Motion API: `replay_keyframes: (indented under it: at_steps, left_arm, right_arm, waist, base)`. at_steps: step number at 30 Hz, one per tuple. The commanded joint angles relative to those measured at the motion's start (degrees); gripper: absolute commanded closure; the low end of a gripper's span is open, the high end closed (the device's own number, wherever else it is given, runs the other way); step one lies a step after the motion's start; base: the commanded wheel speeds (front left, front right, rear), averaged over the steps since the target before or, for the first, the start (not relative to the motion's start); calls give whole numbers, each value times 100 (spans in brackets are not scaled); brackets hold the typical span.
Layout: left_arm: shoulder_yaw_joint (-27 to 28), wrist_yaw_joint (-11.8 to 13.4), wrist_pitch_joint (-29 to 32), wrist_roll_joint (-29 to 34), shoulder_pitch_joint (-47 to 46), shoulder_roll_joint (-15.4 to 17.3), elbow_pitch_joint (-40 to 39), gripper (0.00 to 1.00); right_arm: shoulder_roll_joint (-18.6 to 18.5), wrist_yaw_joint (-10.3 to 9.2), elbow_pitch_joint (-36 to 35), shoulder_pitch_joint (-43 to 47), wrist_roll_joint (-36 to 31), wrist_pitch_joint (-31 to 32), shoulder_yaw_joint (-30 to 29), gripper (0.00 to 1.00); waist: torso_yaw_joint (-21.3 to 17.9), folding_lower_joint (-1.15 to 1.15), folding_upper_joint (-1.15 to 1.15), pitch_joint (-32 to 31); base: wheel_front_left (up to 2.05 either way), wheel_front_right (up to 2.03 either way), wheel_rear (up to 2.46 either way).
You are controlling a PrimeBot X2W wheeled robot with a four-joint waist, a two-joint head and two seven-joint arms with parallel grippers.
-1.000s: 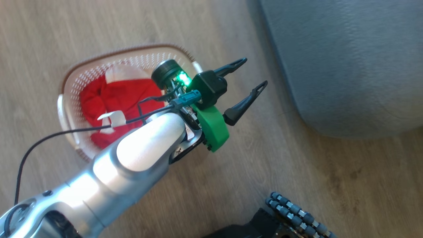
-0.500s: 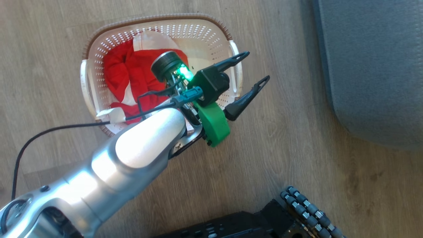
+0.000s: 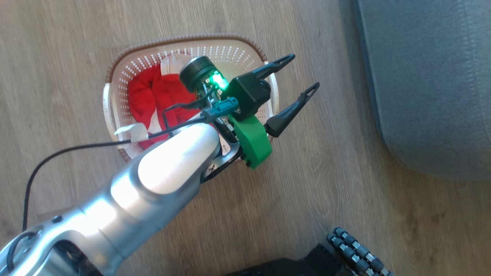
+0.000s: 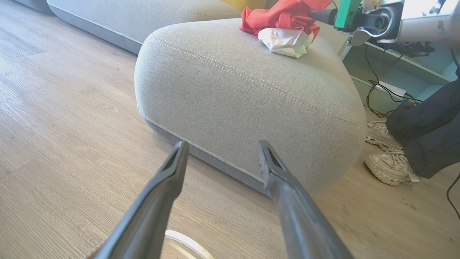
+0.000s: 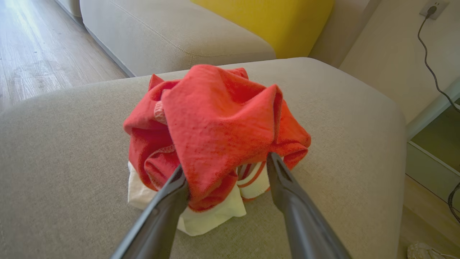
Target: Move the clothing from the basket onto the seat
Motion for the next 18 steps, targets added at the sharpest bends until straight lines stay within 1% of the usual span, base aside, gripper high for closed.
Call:
replay_keyframes:
  at_steps: [1,7,15,18]
  left_arm:
    - [158,-36,-29,40,82,-38,-187,0]
    - [300,-36,-29,41,290,-32,-157,0]
    - [732,-36,-29,149,682,-84,-163,0]
    - [986,-36,-29,212,885,-94,-160,0]
  right_arm:
    - [-105,40,-219,284,17,-65,102,0]
    - [65,40,-688,1014,203,-66,506,0]
    - [318,40,-1628,1759,604,-66,1520,0]
    - [399,40,-2045,1977,745,-66,1890,0]
  waist:
    - [18,0,0,-120]
    - [36,0,0,-469]
    - [253,0,0,-1076]
    - [373,0,0,-1333]
  base:
    - [0,0,0]
    - [0,0,0]
    - [0,0,0]
    - [0,0,0]
